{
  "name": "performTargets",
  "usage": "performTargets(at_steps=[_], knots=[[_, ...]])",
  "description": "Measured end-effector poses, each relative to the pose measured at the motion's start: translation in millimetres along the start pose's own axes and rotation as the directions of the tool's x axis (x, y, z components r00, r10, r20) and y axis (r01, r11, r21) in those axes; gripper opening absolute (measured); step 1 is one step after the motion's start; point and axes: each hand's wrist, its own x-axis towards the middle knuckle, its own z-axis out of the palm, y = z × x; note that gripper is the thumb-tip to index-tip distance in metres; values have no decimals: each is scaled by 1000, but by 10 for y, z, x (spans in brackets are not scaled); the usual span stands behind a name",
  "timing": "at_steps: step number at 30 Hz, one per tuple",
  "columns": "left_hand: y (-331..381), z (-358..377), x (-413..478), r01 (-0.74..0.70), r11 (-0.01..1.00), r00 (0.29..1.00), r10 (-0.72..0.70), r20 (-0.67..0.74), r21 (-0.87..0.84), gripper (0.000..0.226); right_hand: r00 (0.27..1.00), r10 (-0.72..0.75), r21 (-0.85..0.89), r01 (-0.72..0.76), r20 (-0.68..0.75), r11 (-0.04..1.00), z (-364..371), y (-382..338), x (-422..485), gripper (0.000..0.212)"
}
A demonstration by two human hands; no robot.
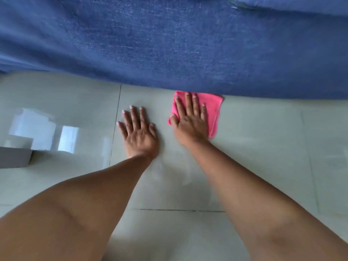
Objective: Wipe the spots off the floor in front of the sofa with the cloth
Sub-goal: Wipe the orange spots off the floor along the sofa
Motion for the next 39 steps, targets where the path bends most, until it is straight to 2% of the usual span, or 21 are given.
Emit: performTargets(at_steps=[2,4,6,7,9,11,14,15,17,19,21,23,26,28,29,31,34,37,39], knots=[[12,4,-3,4,1000,1000,-4,7,-10,63,979,-200,-3,200,36,980,59,-106,-265,65],[24,12,-8,4,1000,1000,-4,-3,-7,64,926,-374,-8,375,59,927,117,64,-608,63],[21,16,-6,12,1000,1000,-12,-1,-1,64,879,-467,-49,473,98,880,122,493,-926,62],[16,18,-8,15,1000,1000,-15,-2,8,64,883,-459,-74,467,101,881,109,755,-1040,62],[15,20,-19,14,1000,1000,-14,-8,25,63,946,-315,-104,321,68,941,34,1271,-1113,61],[28,24,-22,10,1000,1000,-10,-7,27,63,998,-48,-92,51,31,994,-67,1634,-945,62],[35,41,-24,9,999,1000,-8,-15,37,64,963,270,-27,-270,4,962,-167,1642,-384,65],[36,48,-20,7,999,1000,-6,-15,41,64,945,328,0,-328,-8,945,-175,1529,-189,64],[33,54,-4,8,999,1000,-7,-14,44,64,935,353,15,-353,-20,936,-200,1192,102,63],[33,50,-2,11,999,1000,-10,-11,41,64,963,268,21,-268,-9,963,-210,786,206,61],[39,42,-12,4,1000,1000,-4,-7,31,65,995,93,5,-93,21,996,-157,403,79,63],[42,28,-17,3,1000,1000,-3,-2,20,65,994,-91,-20,92,59,996,-55,187,-229,64],[40,9,-21,9,1000,1000,-9,3,10,66,934,-337,-43,344,120,938,78,347,-885,63],[37,13,-28,8,1000,1000,-9,3,7,66,912,-380,-67,393,153,917,98,748,-1294,61],[34,15,-26,9,1000,1000,-9,4,8,66,922,-356,-78,370,150,926,84,1004,-1429,59],[29,19,-29,7,1000,1000,-7,4,6,65,964,-216,-118,234,153,965,19,1548,-1552,58],[20,29,-34,6,1000,1000,-6,-11,-2,65,986,124,-120,-110,108,987,-132,2189,-1359,61],[25,50,-38,10,1000,1000,-10,-24,-3,65,902,430,-53,-428,41,902,-242,2418,-860,69],[38,50,-30,12,1000,999,-12,-32,4,66,848,530,-12,-530,-3,848,-275,2371,-493,68]])
